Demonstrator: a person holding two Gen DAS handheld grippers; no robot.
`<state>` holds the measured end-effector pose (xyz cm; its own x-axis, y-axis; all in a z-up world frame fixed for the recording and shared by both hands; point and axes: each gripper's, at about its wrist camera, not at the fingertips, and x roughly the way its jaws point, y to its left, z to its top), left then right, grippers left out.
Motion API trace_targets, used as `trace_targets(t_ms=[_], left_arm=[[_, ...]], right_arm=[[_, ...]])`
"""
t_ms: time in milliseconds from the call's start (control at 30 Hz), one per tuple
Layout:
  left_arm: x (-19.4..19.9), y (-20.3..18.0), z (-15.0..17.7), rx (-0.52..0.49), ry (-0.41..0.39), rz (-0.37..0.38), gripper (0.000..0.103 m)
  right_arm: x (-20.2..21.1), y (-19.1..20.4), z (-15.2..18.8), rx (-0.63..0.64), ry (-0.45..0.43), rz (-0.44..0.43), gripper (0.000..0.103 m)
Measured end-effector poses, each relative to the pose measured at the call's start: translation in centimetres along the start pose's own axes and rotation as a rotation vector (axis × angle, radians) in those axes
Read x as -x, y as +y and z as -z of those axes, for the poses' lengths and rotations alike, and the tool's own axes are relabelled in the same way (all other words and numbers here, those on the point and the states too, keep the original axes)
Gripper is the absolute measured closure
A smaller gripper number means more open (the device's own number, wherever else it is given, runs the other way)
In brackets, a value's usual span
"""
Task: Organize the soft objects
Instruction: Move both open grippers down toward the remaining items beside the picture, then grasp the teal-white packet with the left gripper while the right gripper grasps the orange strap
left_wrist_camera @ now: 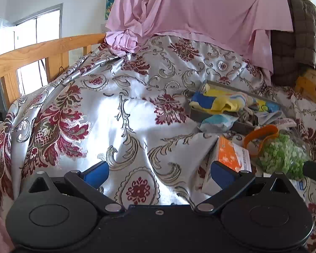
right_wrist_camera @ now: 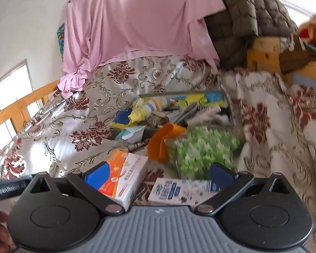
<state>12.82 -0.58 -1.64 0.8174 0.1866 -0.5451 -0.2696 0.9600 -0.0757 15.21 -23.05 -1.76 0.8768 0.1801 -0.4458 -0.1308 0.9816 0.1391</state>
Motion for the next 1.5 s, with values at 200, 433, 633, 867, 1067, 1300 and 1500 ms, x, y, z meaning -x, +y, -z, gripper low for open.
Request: trace_targets(t_ms=[200, 433, 633, 867, 1067, 1300, 1500], left_arm=[[-1.2, -0.7, -1.0, -0.034, -0.031, 0.021, 0.001], [-3.5, -2.3, -2.7, -0.093, -0.059, 0.086, 0.001], [-6.6, -3.5, -4.3, -0.124, -0.078, 0.128, 0.001], [-11.3, -4.6, -5.9, -0.155, -0.071, 0.231, 0.001], [-15.7, -5.7, -7.3, -0.147, -0.027, 0.329, 0.001], [-20.1, -6.5, -8.5, -0.057, 0.043, 0.370, 0.001], [-22.8, -8.1, -9.2, -0.188, 0.086, 0.454, 0.001]], right_arm=[[-2.5, 0.5, -1.1, 0.046, -0.031, -0.022, 0.000], [-5.8, -0.8, -1.9, 0.076, -0.072, 0.030, 0.000], [-8.4, -1.7, -1.9, 0.078, -0.088, 0.057, 0.000], [-10.7, -2.6, -2.2, 0.061, -0.086, 0.056, 0.000], [-13.1, -3.2, -2.5, 0.067, -0.020, 0.068, 0.000], [-14.8, -2.9, -2.9, 0.120, 0.009, 0.075, 0.000], [-16.1, -1.7, -3.5, 0.208, 0.022, 0.069, 0.000]])
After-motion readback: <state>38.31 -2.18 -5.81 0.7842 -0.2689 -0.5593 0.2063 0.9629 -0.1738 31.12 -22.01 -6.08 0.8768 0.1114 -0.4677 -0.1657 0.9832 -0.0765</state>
